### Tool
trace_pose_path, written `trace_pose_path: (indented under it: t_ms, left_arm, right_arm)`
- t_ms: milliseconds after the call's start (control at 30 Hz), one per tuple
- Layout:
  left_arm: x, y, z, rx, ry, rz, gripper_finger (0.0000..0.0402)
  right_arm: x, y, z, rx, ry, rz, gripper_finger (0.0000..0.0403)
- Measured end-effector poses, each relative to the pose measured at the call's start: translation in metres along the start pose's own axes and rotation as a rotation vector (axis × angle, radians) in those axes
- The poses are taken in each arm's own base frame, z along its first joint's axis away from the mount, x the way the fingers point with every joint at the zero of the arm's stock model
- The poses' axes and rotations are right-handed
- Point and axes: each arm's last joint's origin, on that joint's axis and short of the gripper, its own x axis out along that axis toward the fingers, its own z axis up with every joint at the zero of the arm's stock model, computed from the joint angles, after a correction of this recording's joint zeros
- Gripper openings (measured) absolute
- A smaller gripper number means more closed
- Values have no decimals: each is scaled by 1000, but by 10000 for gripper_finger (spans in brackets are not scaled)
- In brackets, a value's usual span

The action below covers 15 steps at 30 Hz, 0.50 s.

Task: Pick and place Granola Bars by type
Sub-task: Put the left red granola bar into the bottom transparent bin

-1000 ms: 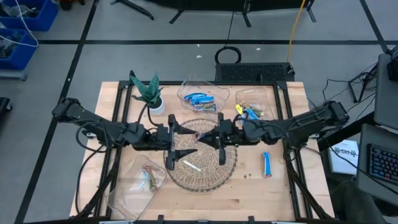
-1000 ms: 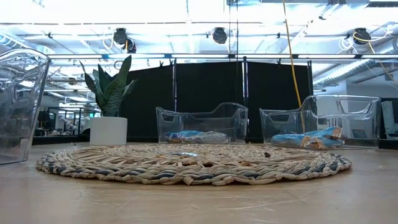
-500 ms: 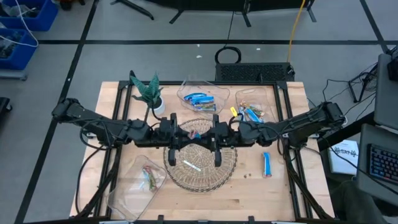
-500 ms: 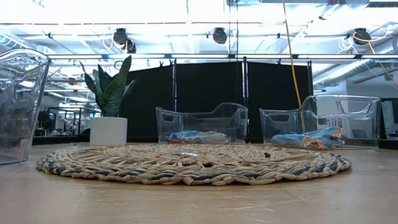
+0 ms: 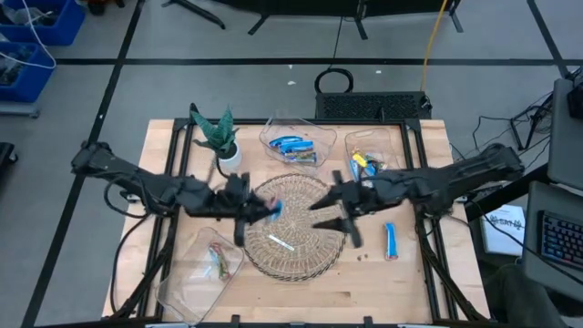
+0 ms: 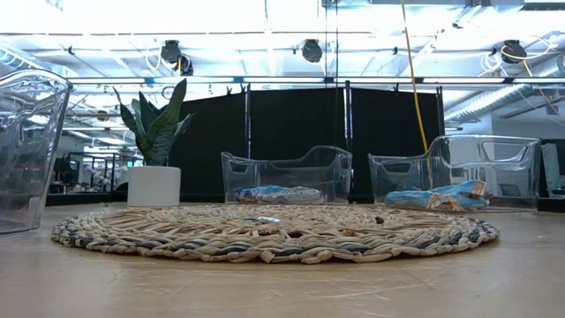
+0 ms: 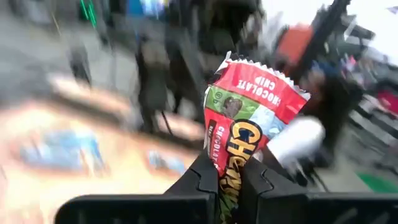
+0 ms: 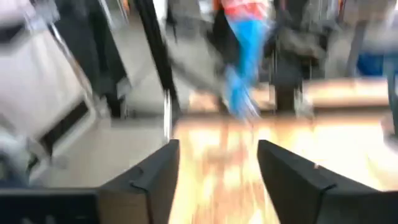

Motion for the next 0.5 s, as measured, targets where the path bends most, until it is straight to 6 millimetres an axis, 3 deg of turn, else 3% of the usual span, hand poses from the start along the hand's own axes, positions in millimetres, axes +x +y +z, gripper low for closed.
trace_pose_path:
  t_ms: [233, 367, 500]
  left_arm:
    - [-22, -12, -53, -254, 478, 77, 18]
    - [-34, -26, -81, -311, 675, 122, 18]
    - [-45, -42, -101, -373, 800, 139, 18]
  right_arm:
    - [-50, 22, -46, -5, 563, 47, 267]
    - [-64, 32, -80, -170, 828, 70, 276]
    - [-72, 28, -116, -271, 1025, 64, 273]
